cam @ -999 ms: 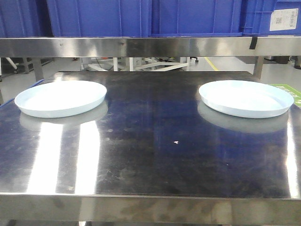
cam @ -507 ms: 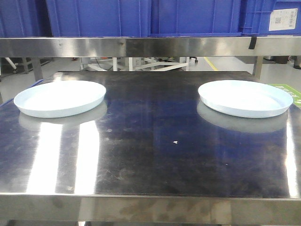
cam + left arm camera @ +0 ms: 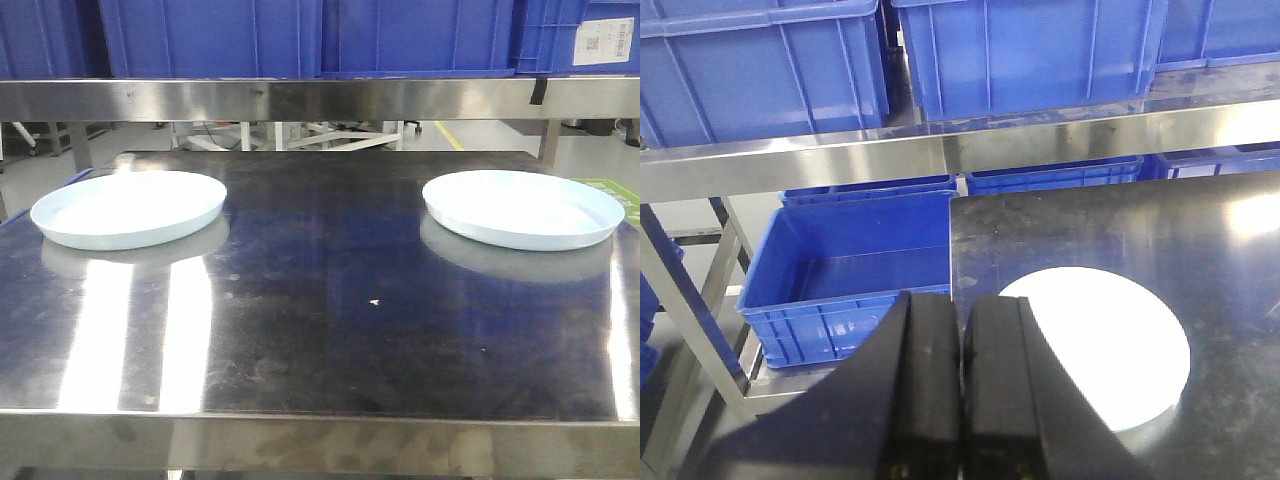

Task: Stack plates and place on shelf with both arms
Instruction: 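Lower the left gripper onto the rim of the white plate, then close the left gripper on the plate rim and lift it, then carry the held plate toward the table centre with the left gripper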

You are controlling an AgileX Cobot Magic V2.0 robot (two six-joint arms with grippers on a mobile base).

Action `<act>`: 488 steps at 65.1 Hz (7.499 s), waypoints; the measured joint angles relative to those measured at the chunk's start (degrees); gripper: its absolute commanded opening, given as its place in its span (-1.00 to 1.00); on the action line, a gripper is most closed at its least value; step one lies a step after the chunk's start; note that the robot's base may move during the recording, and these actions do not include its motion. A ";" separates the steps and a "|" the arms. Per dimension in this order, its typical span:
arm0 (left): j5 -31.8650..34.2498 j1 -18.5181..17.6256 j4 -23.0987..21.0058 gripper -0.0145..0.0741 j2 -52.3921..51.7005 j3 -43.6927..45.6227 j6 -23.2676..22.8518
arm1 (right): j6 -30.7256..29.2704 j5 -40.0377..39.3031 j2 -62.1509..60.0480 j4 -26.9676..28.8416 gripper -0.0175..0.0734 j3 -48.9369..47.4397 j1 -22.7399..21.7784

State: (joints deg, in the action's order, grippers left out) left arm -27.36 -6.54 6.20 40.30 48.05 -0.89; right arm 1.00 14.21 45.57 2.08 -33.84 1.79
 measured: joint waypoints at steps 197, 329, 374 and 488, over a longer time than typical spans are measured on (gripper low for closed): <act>7.05 -0.09 -11.43 0.52 50.97 20.42 -0.13 | 0.00 -0.80 0.32 0.00 0.76 0.00 0.00; 5.20 2.71 -10.20 0.52 70.82 28.54 -0.13 | 0.00 0.52 0.34 0.00 0.76 0.00 0.00; 4.85 2.71 -10.20 0.52 71.48 28.54 -0.13 | 0.00 0.52 0.34 0.00 0.76 0.00 0.00; -13.10 -0.83 -32.44 -0.46 66.27 44.50 7.32 | 0.00 0.02 0.34 0.10 0.76 0.00 0.00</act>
State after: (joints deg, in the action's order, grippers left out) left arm -40.46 -7.37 -26.24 106.57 92.55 6.43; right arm 1.00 14.24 45.91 2.18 -33.84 1.79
